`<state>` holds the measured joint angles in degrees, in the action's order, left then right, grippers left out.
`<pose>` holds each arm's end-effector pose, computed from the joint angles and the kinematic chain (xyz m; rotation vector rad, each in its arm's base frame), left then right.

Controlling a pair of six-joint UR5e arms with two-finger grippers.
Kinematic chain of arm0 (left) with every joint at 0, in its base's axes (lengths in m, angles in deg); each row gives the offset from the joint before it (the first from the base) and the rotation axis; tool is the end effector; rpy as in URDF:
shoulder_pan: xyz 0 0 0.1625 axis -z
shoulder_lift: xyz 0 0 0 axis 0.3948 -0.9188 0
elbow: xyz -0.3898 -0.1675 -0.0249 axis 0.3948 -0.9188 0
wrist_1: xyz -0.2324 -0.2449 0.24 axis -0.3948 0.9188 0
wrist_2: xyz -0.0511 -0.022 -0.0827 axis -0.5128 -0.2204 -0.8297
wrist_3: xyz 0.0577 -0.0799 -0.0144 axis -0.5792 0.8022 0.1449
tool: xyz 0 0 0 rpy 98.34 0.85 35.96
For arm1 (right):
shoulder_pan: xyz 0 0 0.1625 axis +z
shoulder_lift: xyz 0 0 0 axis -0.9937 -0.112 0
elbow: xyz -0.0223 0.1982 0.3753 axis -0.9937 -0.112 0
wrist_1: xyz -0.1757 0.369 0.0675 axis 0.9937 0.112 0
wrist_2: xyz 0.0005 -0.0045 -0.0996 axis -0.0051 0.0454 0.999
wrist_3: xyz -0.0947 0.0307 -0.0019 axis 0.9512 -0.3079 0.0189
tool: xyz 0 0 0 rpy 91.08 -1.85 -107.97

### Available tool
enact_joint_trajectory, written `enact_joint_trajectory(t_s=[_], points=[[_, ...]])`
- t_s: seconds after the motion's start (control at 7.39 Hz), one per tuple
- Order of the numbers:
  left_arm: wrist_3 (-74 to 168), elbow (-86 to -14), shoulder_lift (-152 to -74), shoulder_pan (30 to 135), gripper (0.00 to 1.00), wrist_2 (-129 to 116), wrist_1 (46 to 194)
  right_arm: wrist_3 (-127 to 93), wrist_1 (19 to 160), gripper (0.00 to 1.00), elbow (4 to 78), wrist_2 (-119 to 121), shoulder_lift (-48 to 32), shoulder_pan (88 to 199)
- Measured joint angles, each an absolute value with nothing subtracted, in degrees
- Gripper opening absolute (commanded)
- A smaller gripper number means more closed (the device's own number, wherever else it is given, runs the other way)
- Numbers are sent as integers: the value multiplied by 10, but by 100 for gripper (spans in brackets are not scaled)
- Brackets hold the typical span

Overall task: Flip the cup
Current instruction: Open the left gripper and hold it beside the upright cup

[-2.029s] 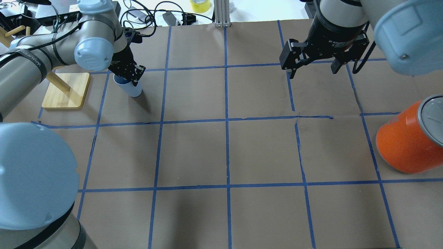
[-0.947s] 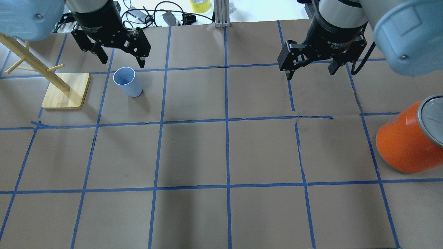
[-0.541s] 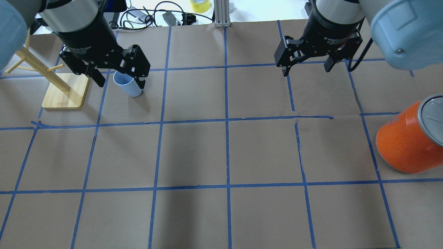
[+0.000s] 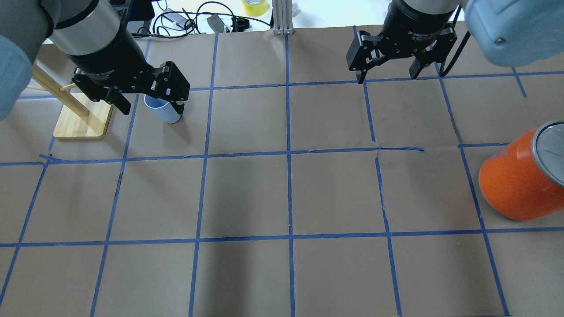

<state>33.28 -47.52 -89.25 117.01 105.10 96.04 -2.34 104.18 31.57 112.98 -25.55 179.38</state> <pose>-0.1634 -0.4554 0.5302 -0.0720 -3.1379 0.0895 0.1875 -0.5018 0.5243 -0.1105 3.1052 -0.1475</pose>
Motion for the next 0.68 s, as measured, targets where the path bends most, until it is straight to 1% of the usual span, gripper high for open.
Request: enact_joint_trajectory(t_s=[0.68], points=[[333,-478,-891,1171,100,1054,950,-26,1038,100,311,1135,-253,1794]])
